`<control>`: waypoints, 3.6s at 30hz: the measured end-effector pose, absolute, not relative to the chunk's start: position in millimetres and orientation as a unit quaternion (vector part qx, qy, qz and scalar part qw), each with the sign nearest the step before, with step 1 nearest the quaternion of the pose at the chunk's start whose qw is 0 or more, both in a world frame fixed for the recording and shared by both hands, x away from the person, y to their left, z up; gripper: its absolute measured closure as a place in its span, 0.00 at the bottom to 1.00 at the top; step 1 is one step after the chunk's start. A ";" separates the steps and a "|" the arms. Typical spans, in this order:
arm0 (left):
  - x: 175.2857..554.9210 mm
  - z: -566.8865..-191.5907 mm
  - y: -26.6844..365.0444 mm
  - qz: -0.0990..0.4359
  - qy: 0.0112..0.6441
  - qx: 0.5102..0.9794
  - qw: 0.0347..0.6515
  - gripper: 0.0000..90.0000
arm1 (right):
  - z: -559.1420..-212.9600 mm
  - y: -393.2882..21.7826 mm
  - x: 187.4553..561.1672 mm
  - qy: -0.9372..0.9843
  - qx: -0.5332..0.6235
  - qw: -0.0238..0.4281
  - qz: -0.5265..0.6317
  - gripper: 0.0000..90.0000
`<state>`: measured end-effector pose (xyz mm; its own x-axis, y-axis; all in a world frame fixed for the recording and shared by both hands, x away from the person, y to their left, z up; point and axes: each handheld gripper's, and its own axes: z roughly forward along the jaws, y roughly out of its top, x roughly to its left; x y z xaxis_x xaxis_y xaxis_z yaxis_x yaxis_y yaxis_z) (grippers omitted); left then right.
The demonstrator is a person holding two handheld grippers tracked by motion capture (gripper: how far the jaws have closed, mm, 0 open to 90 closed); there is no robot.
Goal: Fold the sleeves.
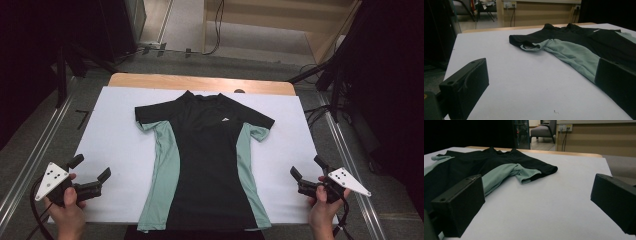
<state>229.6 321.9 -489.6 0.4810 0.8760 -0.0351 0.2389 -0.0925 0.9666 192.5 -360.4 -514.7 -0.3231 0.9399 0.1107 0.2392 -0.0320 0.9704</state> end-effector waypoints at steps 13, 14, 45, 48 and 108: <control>227.9 -468.7 308.6 0.320 0.396 0.665 0.546 0.00 | -515.0 -358.9 191.1 0.614 0.473 0.330 0.539 0.00; 227.9 -468.7 308.6 0.320 0.396 0.665 0.546 0.00 | -515.0 -358.9 191.1 0.614 0.473 0.330 0.539 0.00; 260.6 -419.6 274.3 0.320 0.351 0.686 0.551 0.00 | -515.4 -358.1 190.3 0.621 0.462 0.323 0.544 0.00; 266.1 -415.3 271.0 0.320 0.348 0.687 0.552 0.00 | -515.4 -357.8 190.3 0.623 0.462 0.321 0.544 0.00; 367.6 -407.9 243.4 0.299 0.362 0.704 0.533 0.00 | -515.7 -357.1 190.5 0.624 0.459 0.322 0.544 0.00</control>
<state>367.6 243.4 -407.9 0.5587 0.8286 0.0349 0.1906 -0.1692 0.9670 190.5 -357.1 -515.7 -0.3715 0.9232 0.0980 0.2230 -0.0137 0.9747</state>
